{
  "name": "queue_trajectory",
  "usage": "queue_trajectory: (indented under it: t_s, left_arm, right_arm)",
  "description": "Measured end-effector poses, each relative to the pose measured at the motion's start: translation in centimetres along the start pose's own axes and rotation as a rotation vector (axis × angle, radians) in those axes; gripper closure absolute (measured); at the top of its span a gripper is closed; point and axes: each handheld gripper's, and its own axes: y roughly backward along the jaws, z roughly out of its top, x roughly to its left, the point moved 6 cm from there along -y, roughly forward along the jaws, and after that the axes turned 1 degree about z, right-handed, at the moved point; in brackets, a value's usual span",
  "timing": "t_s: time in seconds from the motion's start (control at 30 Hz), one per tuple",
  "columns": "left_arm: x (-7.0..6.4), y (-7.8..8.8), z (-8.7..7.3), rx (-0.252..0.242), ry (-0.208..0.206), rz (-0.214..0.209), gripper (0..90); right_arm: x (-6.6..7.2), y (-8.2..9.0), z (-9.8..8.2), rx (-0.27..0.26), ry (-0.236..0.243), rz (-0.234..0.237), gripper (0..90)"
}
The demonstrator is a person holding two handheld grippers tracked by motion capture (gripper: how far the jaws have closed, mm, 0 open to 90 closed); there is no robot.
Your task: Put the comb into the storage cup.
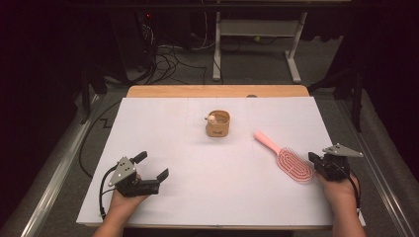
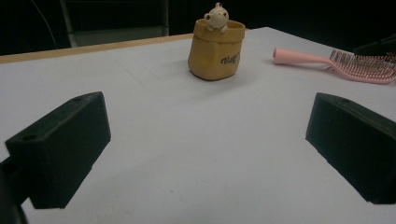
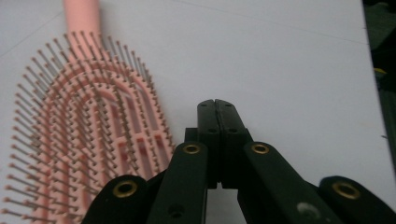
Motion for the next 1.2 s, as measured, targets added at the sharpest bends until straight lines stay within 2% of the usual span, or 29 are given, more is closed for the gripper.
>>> queue_trajectory:
  t_s: [0.03,0.17,0.2,0.47,0.63,0.67,0.83,0.9,0.97,1.0,1.13,1.2]
  left_arm:
    - [0.0,0.0,0.0,-0.002,-0.001,0.001,0.6]
    - [0.0,0.2,0.0,-0.005,-0.001,0.001,0.6]
    - [0.0,0.3,0.1,-0.009,0.003,0.0,0.6]
    - [0.1,0.3,0.1,-0.012,0.013,0.0,0.6]
    - [0.2,0.6,0.3,-0.021,0.015,0.002,0.6]
    - [0.2,0.7,0.3,-0.025,0.017,0.003,0.6]
    - [0.2,0.7,0.3,-0.024,0.012,0.002,0.6]
    - [0.2,0.7,0.3,-0.021,0.014,0.001,0.6]
    - [0.1,0.7,0.3,-0.021,0.013,0.001,0.6]
    - [0.1,0.7,0.3,-0.022,0.012,0.002,0.6]
    - [0.1,0.7,0.3,-0.021,0.012,0.001,0.6]
    - [0.1,0.6,0.3,-0.021,0.014,0.002,0.6]
  right_arm:
    - [0.3,0.0,-0.1,0.006,0.006,0.03,90.0]
    - [0.7,0.1,-0.2,0.015,0.029,0.056,90.0]
    - [0.8,0.2,-0.3,0.016,0.037,0.077,90.0]
    - [1.7,1.0,-1.0,0.03,0.056,0.119,90.0]
    - [3.0,1.8,-1.5,0.049,0.085,0.162,90.0]
    - [3.7,2.1,-1.6,0.06,0.103,0.177,90.0]
    - [4.8,2.4,-1.7,0.079,0.129,0.203,90.0]
    - [5.8,2.6,-1.9,0.085,0.146,0.233,90.0]
    - [6.0,2.7,-1.9,0.089,0.149,0.236,90.0]
    - [6.6,2.9,-2.1,0.094,0.156,0.262,90.0]
    - [7.6,3.2,-2.3,0.105,0.179,0.289,90.0]
    - [7.9,3.2,-2.3,0.113,0.197,0.28,90.0]
